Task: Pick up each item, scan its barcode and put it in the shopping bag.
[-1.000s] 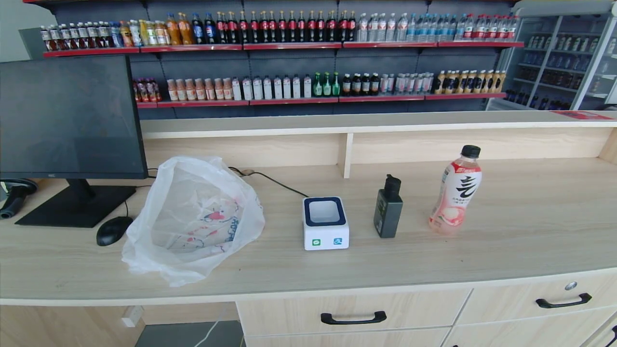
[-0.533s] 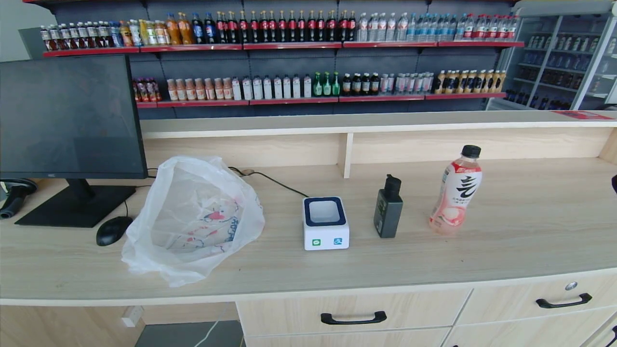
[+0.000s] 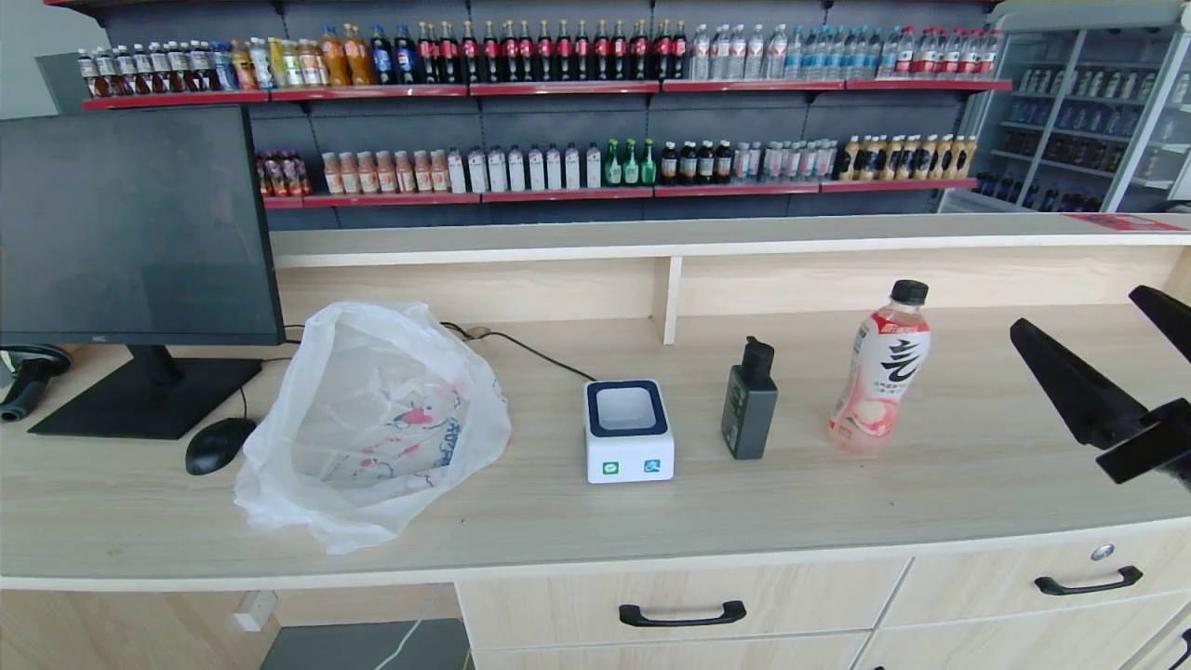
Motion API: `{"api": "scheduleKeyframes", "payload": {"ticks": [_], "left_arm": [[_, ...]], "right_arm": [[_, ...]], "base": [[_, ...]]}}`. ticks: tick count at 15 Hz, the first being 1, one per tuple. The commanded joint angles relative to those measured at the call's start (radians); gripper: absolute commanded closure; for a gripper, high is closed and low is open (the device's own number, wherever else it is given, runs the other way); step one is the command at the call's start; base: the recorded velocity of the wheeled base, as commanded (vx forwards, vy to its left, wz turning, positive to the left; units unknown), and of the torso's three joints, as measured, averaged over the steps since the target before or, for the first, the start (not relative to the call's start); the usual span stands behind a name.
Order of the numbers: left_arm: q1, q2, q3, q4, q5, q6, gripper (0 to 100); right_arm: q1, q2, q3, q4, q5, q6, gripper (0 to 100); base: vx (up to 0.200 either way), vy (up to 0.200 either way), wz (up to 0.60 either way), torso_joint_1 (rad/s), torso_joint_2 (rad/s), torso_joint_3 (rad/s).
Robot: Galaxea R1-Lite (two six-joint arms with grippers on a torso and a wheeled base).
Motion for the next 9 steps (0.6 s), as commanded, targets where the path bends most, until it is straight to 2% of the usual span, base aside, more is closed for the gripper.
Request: {"api": "scheduleKeyframes", "payload": {"ticks": [1,9], "left_arm": [[0.000,0.001,0.000,0.000,0.000,0.000,0],[0.000,0.000,0.000,0.000,0.000,0.000,0]], "right_arm": [[0.085,0.168,-0.109,-0.042,0.022,-0.001,0],[0.122,0.391,-0.178,-0.042,0.019,0.032,0]], "base": [[0.000,0.000,0.00,0.000,0.00,0.000],[0.000,0.000,0.00,0.000,0.00,0.000]]}}
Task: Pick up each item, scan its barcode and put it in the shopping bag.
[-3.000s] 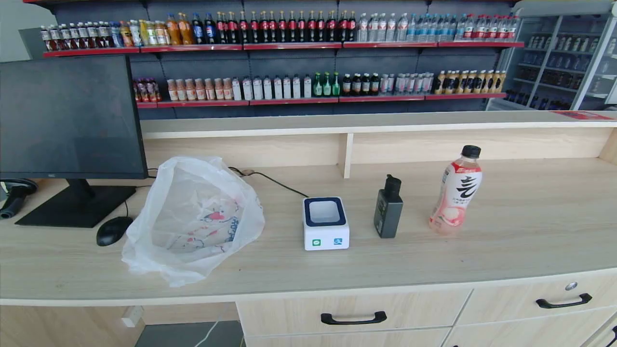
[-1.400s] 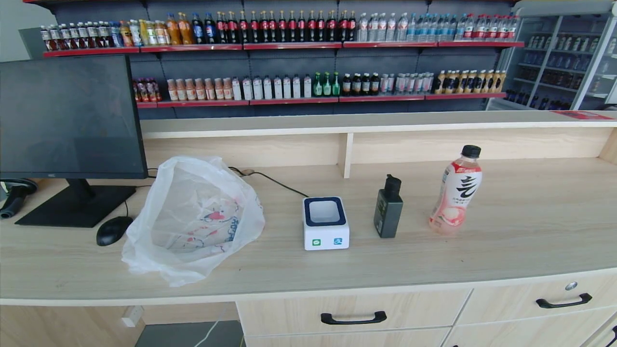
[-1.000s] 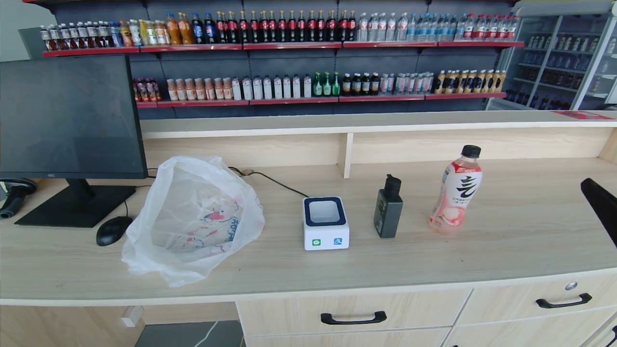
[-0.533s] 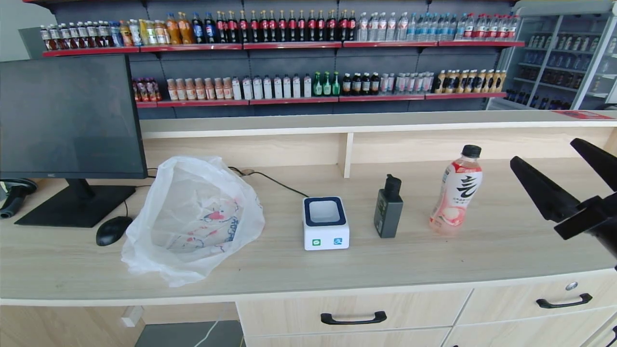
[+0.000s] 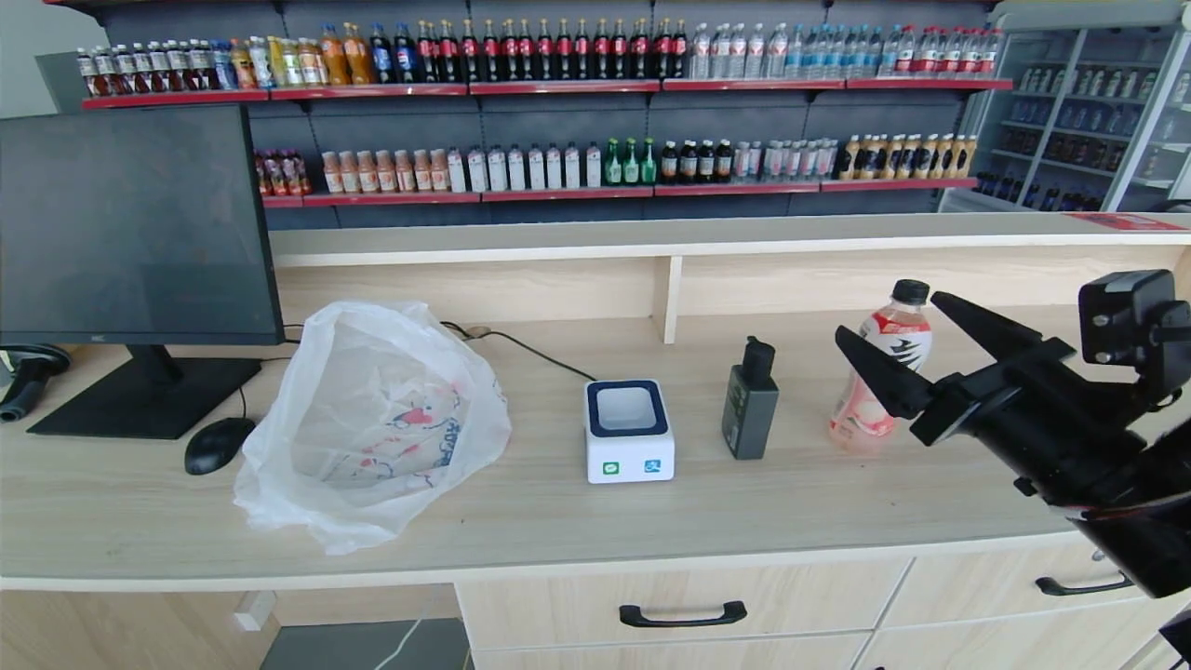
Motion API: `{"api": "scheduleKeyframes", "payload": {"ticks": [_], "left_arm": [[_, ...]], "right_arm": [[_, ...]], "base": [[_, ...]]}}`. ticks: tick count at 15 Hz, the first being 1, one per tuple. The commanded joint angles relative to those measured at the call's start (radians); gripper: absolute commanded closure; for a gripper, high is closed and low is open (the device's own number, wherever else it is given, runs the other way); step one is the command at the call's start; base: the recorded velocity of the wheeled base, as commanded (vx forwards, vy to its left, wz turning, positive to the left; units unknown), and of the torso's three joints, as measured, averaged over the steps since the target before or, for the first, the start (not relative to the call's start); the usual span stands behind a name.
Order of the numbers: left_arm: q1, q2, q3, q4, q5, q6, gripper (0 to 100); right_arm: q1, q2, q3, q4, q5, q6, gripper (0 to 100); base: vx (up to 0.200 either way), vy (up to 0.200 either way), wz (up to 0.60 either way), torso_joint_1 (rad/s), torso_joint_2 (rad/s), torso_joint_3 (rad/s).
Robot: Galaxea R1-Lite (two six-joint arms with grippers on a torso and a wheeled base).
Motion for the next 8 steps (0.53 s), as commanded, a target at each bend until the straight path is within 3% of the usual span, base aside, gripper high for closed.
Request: {"api": "scheduleKeyframes", "payload": {"ticks": [1,8], "left_arm": [[-0.001,0.000,0.000,0.000,0.000,0.000,0],[0.001,0.000,0.000,0.000,0.000,0.000,0]], "right_arm": [[0.013,0.086,-0.013,-0.001,0.000,0.011,0],[0.000,0.231,-0.018,-0.001,0.000,0.048,0]], "base": [[0.000,0.000,0.00,0.000,0.00,0.000],[0.000,0.000,0.00,0.000,0.00,0.000]]}}
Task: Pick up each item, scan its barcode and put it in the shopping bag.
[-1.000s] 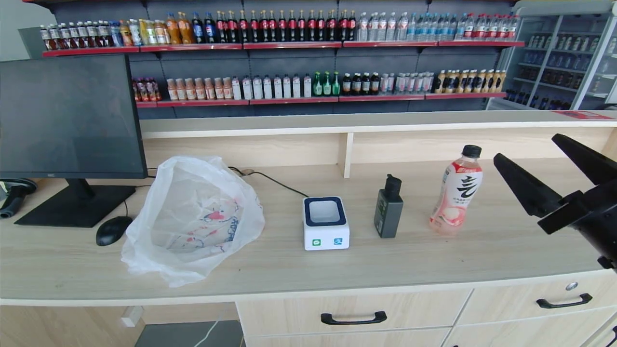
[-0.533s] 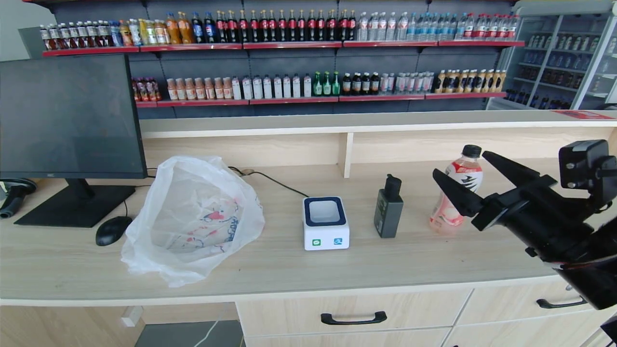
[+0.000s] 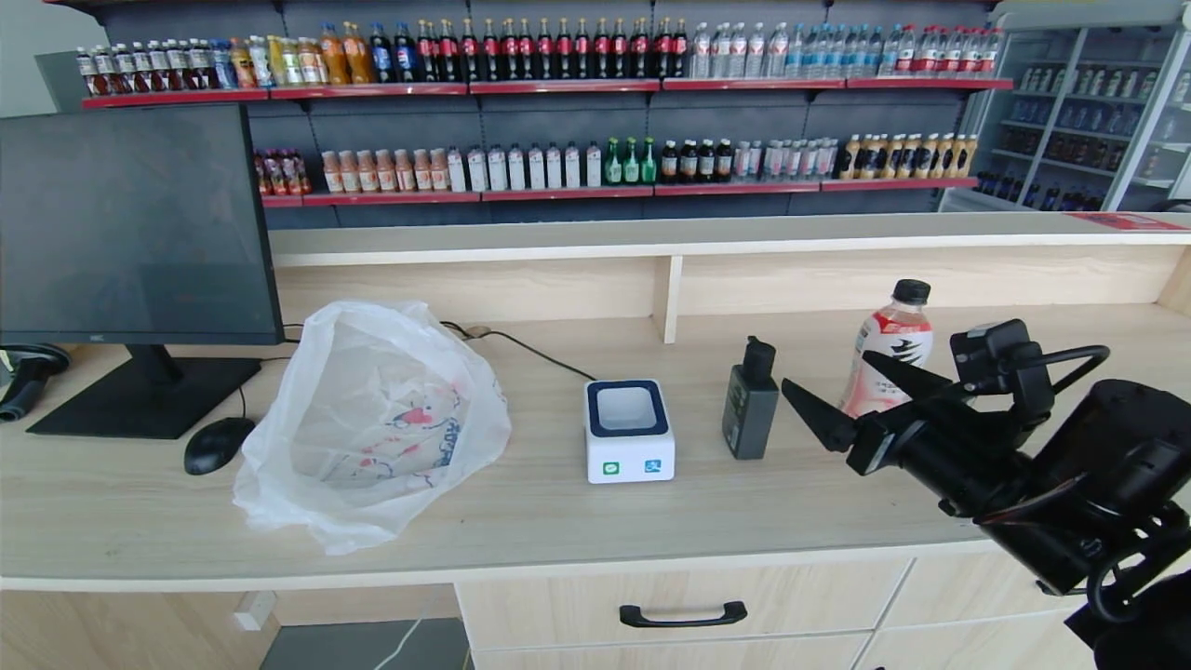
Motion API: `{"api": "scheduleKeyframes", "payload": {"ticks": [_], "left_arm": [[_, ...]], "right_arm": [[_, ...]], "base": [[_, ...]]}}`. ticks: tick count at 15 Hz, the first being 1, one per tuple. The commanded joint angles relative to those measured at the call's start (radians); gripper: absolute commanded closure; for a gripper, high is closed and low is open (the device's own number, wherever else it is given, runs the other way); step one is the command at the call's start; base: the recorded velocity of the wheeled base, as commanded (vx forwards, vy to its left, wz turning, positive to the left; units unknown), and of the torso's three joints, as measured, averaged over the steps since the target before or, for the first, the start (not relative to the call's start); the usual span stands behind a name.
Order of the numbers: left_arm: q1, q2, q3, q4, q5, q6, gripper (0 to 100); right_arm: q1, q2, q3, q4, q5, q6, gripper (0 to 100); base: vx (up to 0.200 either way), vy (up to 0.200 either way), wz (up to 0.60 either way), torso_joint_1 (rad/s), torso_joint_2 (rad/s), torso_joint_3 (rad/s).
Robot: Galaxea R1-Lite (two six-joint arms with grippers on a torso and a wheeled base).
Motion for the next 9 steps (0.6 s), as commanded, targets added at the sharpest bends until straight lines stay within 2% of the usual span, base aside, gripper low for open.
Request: {"api": "scheduleKeyframes", "payload": {"ticks": [1,4,7,8,9], "left_arm": [[0.001,0.000,0.000,0.000,0.000,0.000,0],[0.001,0.000,0.000,0.000,0.000,0.000,0],[0.001,0.001,0.000,0.000,0.000,0.000,0],[0.001,0.000,0.000,0.000,0.000,0.000,0],[0.001,0.000,0.000,0.000,0.000,0.000,0]], "right_arm": [[0.002,0.058,-0.014,-0.001,0.001,0.002,0],[0.048,0.113,-0.037,-0.001,-0.022,0.058,0],[0.057,0.161,-0.101,-0.001,-0.125,0.094,0],[0.059,0.173,-0.116,-0.001,-0.214,0.107,0],[0.060,0.176,-0.116,-0.001,-0.252,0.108,0]], "base": [[0.000,0.000,0.00,0.000,0.00,0.000],[0.000,0.000,0.00,0.000,0.00,0.000],[0.000,0.000,0.00,0.000,0.00,0.000],[0.000,0.000,0.00,0.000,0.00,0.000],[0.000,0.000,0.00,0.000,0.00,0.000]]}}
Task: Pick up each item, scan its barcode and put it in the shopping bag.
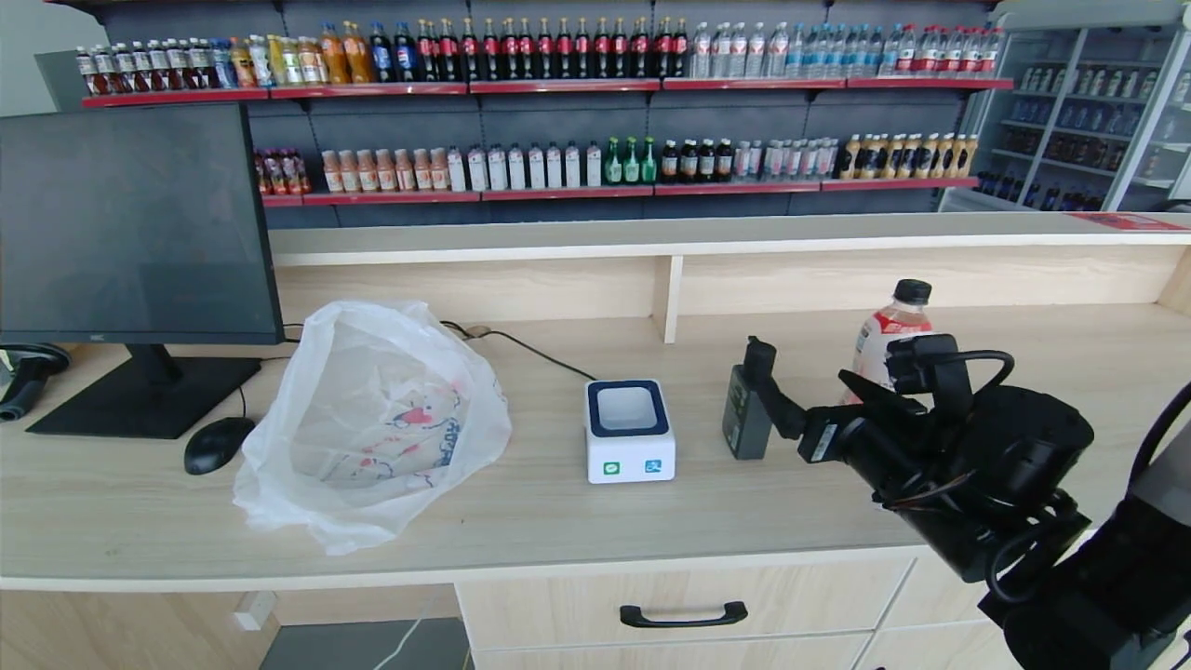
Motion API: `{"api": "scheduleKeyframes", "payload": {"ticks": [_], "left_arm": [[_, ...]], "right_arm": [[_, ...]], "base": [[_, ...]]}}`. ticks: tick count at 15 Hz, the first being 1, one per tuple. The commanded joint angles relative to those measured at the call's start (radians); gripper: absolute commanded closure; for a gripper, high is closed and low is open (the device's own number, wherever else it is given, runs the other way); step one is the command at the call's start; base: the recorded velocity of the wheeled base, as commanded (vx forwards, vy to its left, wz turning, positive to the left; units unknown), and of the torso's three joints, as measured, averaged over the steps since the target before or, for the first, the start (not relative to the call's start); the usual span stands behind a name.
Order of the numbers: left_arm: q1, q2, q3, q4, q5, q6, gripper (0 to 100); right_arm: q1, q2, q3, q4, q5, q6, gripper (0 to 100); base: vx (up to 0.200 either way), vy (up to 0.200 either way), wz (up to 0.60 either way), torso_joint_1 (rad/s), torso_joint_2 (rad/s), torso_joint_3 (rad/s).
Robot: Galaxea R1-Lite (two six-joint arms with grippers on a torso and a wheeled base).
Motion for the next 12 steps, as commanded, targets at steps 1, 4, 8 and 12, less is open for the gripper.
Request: {"api": "scheduleKeyframes", "payload": {"ticks": [1,4,8,12], "left_arm": [[0.000,0.000,0.000,0.000,0.000,0.000,0],[0.000,0.000,0.000,0.000,0.000,0.000,0],[0.000,0.000,0.000,0.000,0.000,0.000,0],[0.000,0.000,0.000,0.000,0.000,0.000,0]], "right_arm": [[0.007,0.032,-0.018,-0.001,-0.034,0.013,0],[0.038,0.056,-0.052,-0.001,-0.039,0.016,0],[0.053,0.092,-0.124,-0.001,-0.045,-0.027,0],[0.059,0.136,-0.141,-0.001,-0.045,-0.029,0]], "base": [[0.000,0.000,0.00,0.000,0.00,0.000],[0.000,0.000,0.00,0.000,0.00,0.000],[0.000,0.000,0.00,0.000,0.00,0.000],[0.000,0.000,0.00,0.000,0.00,0.000]]}}
